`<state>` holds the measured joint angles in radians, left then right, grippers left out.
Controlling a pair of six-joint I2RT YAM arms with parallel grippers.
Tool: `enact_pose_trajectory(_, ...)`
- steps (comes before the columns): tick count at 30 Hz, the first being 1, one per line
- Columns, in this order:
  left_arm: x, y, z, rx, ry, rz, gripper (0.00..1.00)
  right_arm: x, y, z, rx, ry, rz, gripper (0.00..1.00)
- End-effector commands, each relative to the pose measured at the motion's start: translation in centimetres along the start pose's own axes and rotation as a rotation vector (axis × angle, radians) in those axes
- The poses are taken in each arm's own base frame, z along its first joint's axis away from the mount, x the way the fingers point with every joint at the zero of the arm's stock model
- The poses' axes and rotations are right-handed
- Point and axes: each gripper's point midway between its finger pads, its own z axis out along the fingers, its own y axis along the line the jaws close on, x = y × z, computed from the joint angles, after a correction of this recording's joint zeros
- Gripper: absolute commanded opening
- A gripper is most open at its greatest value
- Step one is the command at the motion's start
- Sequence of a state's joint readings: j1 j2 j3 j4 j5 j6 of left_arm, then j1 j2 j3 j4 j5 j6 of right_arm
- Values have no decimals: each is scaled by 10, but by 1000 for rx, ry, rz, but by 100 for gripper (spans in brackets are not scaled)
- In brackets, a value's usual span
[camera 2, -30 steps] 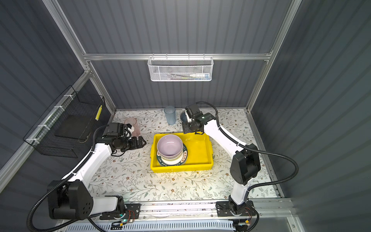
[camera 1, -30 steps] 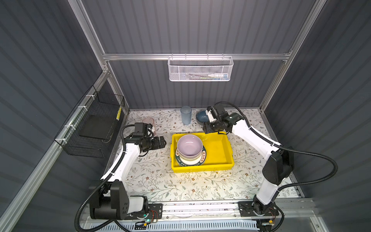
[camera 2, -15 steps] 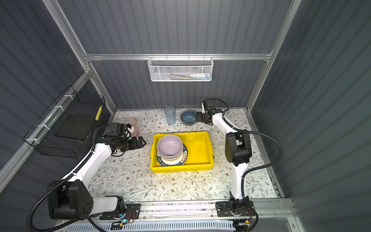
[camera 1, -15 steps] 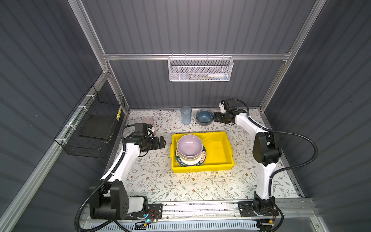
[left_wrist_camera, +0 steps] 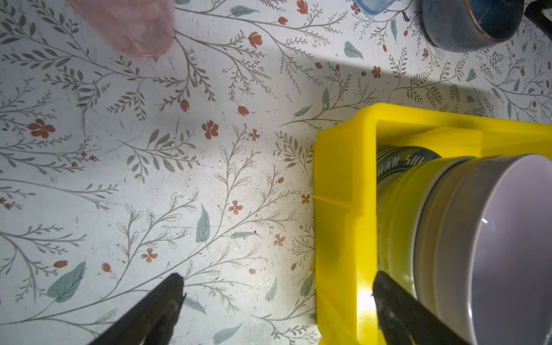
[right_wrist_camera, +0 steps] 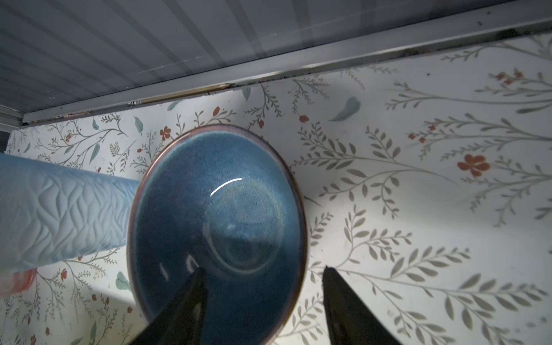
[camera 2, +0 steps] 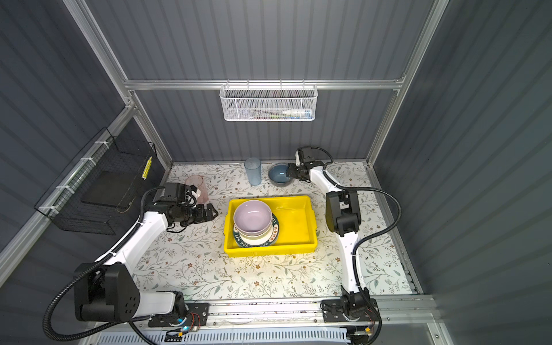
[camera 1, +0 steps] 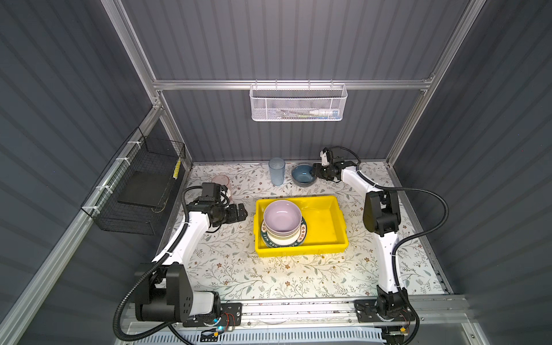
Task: Place the mixed dishes into the plastic bin
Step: 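Open the right gripper and move it toward the dark blue bowl, then grasp the dark blue bowl's rim with the right gripper and lift it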
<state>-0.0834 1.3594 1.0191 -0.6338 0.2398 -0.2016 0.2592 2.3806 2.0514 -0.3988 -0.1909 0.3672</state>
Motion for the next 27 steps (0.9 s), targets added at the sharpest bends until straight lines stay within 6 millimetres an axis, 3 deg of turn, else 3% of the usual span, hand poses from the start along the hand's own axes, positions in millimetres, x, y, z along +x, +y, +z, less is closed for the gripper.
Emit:
enact_pose_trajectory(1,8,5,3,-5,29,-6,100,6,-10,7,8,40,44,60)
enact_pose_trajectory(13,7,4,-1,-4,11,-4,100,18,-28,20,37,95,101,39)
enact_pose_trajectory(27,6,8,-2,-30,6,-7,100,34,-47,10,-16,144,166,7)
